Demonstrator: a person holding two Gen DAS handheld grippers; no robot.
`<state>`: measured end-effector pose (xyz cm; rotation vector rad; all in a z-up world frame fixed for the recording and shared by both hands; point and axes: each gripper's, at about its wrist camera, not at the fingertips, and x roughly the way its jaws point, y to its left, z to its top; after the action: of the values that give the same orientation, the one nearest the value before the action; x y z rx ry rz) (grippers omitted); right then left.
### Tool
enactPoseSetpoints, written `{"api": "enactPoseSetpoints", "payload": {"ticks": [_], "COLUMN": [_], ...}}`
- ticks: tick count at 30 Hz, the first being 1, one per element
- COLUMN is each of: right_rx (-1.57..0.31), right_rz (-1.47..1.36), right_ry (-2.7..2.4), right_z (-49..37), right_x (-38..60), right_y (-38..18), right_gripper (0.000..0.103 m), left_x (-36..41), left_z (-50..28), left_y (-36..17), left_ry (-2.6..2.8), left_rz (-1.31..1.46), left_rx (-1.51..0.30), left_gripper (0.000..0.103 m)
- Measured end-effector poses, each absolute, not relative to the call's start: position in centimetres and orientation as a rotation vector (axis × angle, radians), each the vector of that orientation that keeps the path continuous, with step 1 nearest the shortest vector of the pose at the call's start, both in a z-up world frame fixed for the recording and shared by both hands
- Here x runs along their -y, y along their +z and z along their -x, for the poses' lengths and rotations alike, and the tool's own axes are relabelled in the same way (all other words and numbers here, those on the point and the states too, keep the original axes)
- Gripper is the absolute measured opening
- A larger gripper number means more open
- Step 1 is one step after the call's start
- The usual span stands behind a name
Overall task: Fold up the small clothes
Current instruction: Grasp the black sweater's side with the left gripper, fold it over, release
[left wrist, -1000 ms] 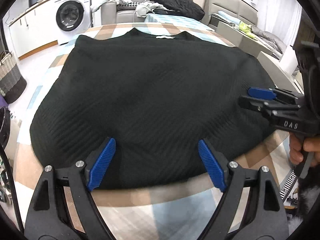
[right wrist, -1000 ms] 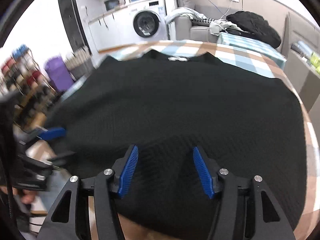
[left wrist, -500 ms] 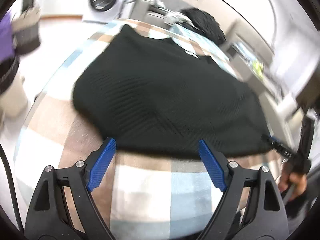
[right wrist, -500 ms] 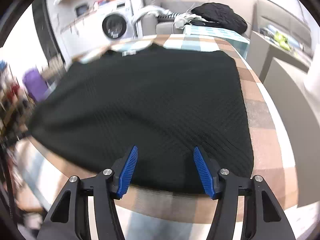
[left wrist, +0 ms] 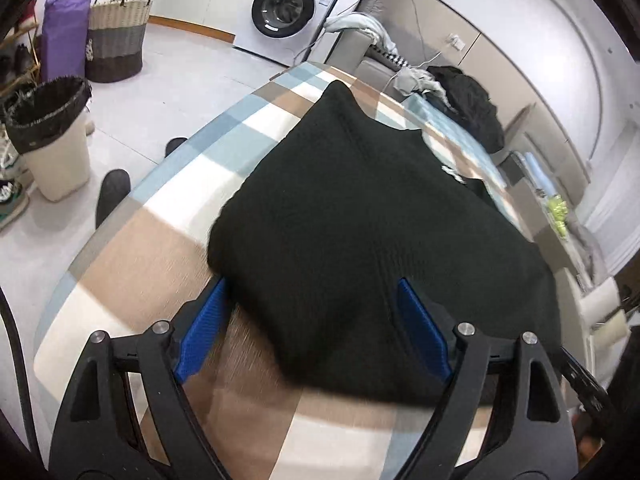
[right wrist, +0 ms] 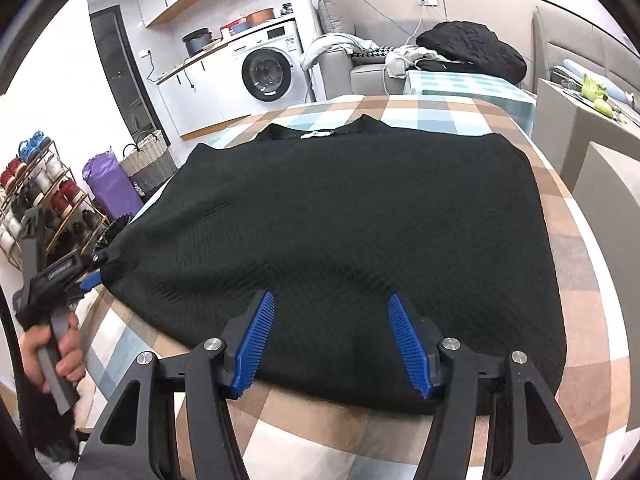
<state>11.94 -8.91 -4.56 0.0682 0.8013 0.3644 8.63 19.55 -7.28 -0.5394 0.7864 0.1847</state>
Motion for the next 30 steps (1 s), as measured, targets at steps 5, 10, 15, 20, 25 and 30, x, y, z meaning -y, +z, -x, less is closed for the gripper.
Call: {"api": "enactPoseSetpoints", "payload": {"ticks": [5, 10, 15, 20, 25, 30], "right_rx": [-0.809, -0.823, -0.829, -0.834, -0.848, -0.845], "right_rz": [-0.079, -0.078, -0.088, -0.081, -0.076, -0.087], "right_ry": [0.345, 0.339, 0.337, 0.333, 0.325, 0.327], "right_z": [-11.6, -11.7, -12.1, -11.9, -11.9, -11.7], "right_x": [9.6, 9.9, 9.7, 9.5, 9.6, 9.6], "right_y": [-4.8, -5.1, -5.3, -5.4, -5.6, -5.5], "right_gripper": [0.062, 0.062, 0.062, 0.062, 0.062, 0.062], "left_x": [-18.7, -18.2, -18.2, -19.0, -18.8, -16.0], "left_z": [-12.1, -12.2, -11.3, -9.7, -8.5, -9.0], "left_y": [-7.6, -7.4, -6.7, -6.5, -5.1, -1.5], "left_ry": [0.208, 0.196, 0.184, 0.185, 0.19, 0.139], "left_rz": [0.498, 0.471, 0.463, 0.47, 0.447, 0.335], "left_rx": [-0.82, -0.809, -0.789, -0.783, -0.757, -0.685], "left_gripper": [0.031, 0.017, 0.015, 0.014, 0.013, 0.012]}}
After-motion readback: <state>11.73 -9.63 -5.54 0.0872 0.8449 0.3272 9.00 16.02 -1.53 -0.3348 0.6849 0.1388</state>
